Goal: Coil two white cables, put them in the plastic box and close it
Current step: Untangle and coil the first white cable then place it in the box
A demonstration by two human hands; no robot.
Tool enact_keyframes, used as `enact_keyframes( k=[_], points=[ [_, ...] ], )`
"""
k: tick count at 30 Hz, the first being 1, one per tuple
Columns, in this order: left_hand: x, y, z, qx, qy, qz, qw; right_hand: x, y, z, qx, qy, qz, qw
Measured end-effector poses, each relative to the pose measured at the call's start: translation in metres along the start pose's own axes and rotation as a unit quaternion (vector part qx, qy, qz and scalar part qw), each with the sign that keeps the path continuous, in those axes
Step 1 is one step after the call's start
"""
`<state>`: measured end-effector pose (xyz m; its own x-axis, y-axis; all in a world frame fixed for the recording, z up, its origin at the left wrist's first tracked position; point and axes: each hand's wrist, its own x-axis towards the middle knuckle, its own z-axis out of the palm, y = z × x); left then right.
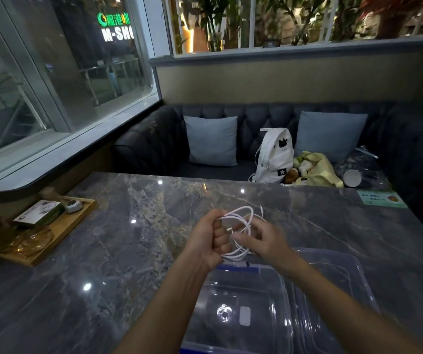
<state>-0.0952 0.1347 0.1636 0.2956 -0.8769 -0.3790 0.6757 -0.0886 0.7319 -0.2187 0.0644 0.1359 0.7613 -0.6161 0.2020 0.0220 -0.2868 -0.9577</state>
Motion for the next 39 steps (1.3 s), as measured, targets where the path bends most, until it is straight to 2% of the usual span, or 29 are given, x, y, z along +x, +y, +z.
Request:
enact_keyframes(
  k=[3, 11, 16, 21, 25, 28, 32, 36, 39],
  points=[
    [0.002, 0.01, -0.01, -0.005, 0.03, 0.004, 1.0, -0.005, 0.01, -0.008, 0.018, -0.01, 0.028, 0.999],
    [0.004, 0.024, -0.026, -0.012, 0.073, 0.019, 0.997, -0.001, 0.014, -0.029, -0.043, 0.074, 0.048, 0.995],
    [0.008, 0.019, -0.019, 0.026, 0.091, 0.023, 0.995, 0.0, 0.014, -0.036, -0.064, 0.019, 0.111, 0.992],
    [0.01, 0.004, 0.0, 0.072, 0.082, 0.021, 0.994, -0.003, 0.003, -0.03, 0.02, -0.049, 0.11, 0.992],
    [0.012, -0.007, 0.011, 0.075, 0.076, 0.024, 0.994, -0.003, 0.001, -0.026, 0.101, -0.024, 0.128, 0.986],
    [0.014, -0.01, 0.013, 0.081, 0.069, 0.03, 0.994, -0.004, 0.003, -0.024, 0.167, -0.022, 0.15, 0.974],
    [0.015, -0.009, 0.011, 0.098, 0.071, 0.018, 0.992, 0.001, 0.003, -0.02, 0.259, 0.023, 0.171, 0.95],
    [0.012, -0.001, 0.002, 0.242, 0.07, -0.011, 0.968, 0.005, 0.0, -0.026, 0.298, 0.042, 0.183, 0.936],
    [0.009, 0.009, -0.01, 0.333, 0.065, 0.014, 0.941, 0.005, 0.002, -0.034, 0.293, 0.051, 0.191, 0.936]
  ],
)
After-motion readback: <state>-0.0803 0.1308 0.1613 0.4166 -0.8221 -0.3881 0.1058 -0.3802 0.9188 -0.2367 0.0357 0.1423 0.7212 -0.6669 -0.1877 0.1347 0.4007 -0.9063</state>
